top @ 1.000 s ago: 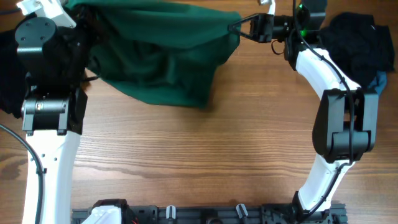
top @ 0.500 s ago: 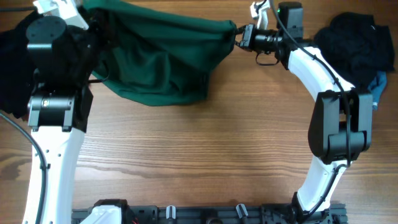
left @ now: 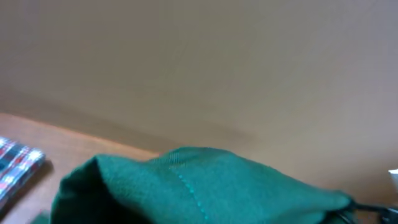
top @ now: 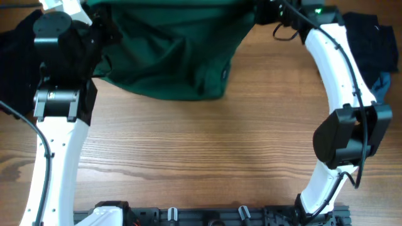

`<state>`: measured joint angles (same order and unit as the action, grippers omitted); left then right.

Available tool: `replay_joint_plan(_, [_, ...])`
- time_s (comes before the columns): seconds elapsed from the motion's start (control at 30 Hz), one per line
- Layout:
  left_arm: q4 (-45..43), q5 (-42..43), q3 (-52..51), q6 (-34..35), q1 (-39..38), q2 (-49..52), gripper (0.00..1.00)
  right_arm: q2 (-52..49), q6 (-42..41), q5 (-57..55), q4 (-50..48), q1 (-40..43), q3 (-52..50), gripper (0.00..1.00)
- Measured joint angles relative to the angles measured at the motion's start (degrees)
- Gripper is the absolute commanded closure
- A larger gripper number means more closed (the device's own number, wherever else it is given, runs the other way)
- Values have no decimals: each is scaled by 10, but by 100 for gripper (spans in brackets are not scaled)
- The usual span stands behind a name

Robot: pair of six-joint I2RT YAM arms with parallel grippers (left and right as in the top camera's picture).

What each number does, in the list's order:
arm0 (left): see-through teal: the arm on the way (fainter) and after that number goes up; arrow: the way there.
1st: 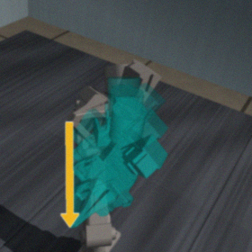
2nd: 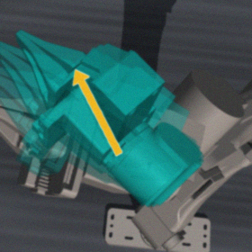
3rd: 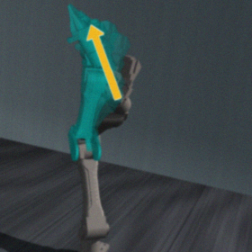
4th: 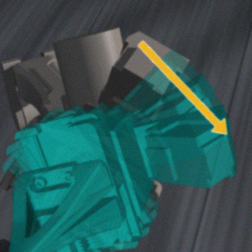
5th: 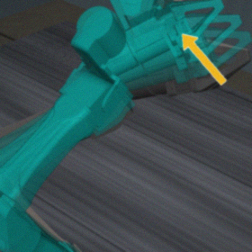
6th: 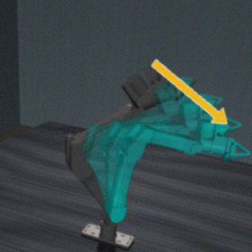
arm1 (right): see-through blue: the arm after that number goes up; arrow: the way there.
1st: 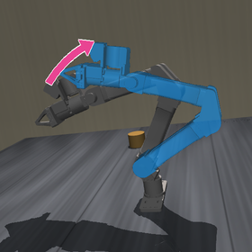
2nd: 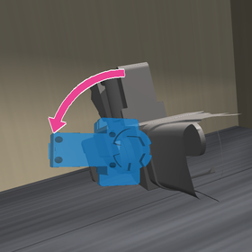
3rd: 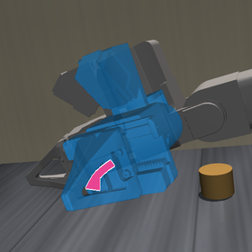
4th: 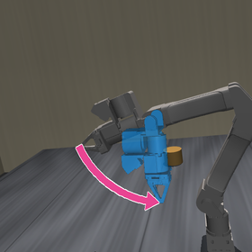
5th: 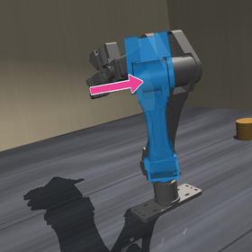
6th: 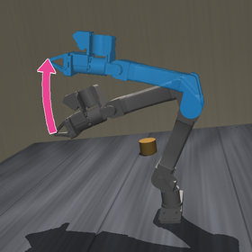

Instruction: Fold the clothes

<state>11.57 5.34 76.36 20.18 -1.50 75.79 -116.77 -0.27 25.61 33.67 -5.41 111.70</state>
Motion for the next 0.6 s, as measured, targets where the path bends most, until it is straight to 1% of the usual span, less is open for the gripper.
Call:
replay_joint_plan(0.13, [-107, -5, 0, 0, 2, 30, 96, 0, 6, -7, 1, 11, 58, 96])
replay_joint_plan(0.3, [-238, -34, 0, 0, 2, 54, 96, 0, 19, -30, -1, 10, 128, 96])
replay_joint_plan(0.47, [-279, -39, 0, 0, 2, 59, 96, 0, 26, -49, -2, 10, 186, 96])
replay_joint_plan(0.6, [-298, -40, 1, 0, 2, 74, 96, 1, 30, -53, 10, 13, 194, 96])
